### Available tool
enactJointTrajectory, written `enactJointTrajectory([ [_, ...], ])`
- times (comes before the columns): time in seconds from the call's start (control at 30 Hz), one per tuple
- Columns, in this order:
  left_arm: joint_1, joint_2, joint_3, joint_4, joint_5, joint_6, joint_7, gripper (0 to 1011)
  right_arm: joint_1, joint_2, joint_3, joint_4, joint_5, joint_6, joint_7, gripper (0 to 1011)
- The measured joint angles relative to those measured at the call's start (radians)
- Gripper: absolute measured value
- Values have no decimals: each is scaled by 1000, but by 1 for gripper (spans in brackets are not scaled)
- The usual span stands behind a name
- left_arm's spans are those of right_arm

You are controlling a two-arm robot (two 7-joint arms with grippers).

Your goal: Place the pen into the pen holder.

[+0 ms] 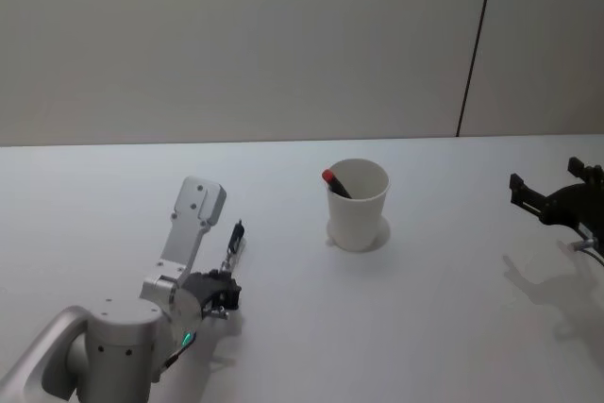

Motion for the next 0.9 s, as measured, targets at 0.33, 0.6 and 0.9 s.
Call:
enactJointTrajectory([
  [0.33,33,26,-10,-54,41,-111,3,136,0,0,0,0,0,0,0,1002],
  [0.6,59,46,-17,-88,65,-214,-9,136,0,0,0,0,0,0,0,1002],
  [0.9,87,69,-24,-113,91,-372,-62,136,0,0,0,0,0,0,0,1001],
])
